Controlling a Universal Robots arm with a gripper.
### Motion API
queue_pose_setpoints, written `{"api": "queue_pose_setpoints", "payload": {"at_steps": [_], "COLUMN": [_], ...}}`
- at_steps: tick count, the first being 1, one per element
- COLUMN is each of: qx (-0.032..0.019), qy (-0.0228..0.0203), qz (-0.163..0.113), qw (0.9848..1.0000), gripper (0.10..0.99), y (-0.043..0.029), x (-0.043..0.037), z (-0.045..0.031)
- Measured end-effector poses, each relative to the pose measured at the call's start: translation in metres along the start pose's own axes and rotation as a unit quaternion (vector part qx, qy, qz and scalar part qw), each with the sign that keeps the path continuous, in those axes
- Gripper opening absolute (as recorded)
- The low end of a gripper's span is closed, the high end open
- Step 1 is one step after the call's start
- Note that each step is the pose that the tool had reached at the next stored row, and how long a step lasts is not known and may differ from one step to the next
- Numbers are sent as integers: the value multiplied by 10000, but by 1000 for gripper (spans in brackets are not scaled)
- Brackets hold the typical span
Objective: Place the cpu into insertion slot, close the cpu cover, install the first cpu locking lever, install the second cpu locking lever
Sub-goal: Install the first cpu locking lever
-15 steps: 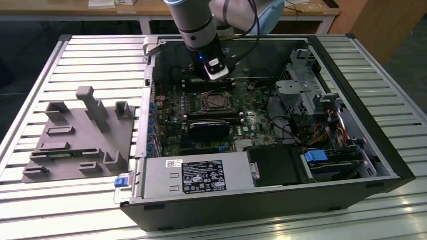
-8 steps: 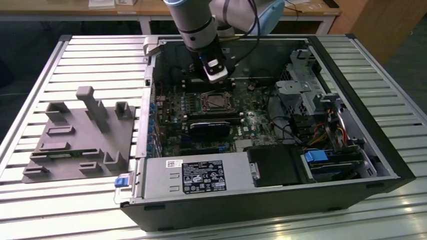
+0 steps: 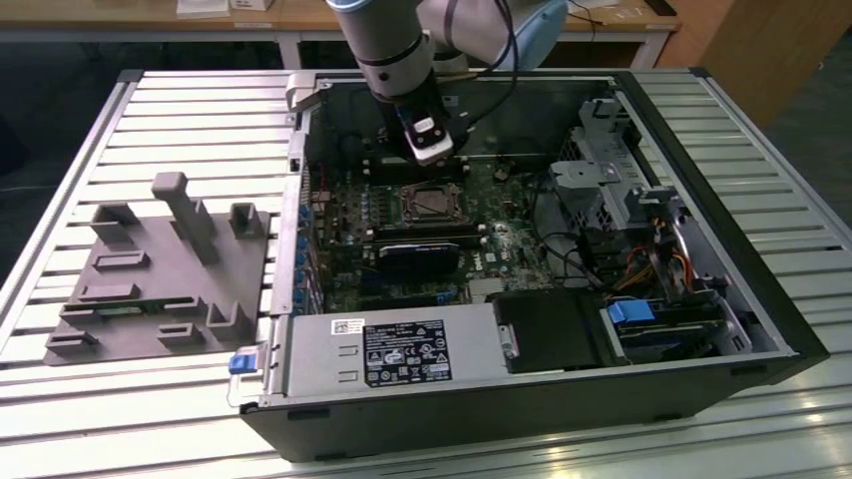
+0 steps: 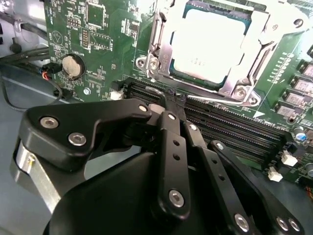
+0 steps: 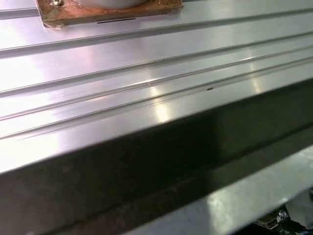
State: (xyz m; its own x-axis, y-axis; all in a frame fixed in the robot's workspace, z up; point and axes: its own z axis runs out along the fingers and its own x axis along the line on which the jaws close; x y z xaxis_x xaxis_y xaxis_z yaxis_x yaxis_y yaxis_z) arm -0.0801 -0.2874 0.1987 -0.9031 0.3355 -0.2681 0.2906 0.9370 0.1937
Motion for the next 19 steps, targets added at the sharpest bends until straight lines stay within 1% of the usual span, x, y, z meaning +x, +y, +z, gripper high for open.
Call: {"api": "queue_pose_setpoints", "payload": {"at_steps": [4,6,14,19], "qx": [55,73,108,126], "qy": [-31,-42,-67,-78], "qz": [105,162,286,317], "qw": [9999,9998,9995,9994], "gripper": [102,102,102,102], "y": [-2,-3,-8,-4], "x": [3,4,13,9], "z": [8,13,44,62]}}
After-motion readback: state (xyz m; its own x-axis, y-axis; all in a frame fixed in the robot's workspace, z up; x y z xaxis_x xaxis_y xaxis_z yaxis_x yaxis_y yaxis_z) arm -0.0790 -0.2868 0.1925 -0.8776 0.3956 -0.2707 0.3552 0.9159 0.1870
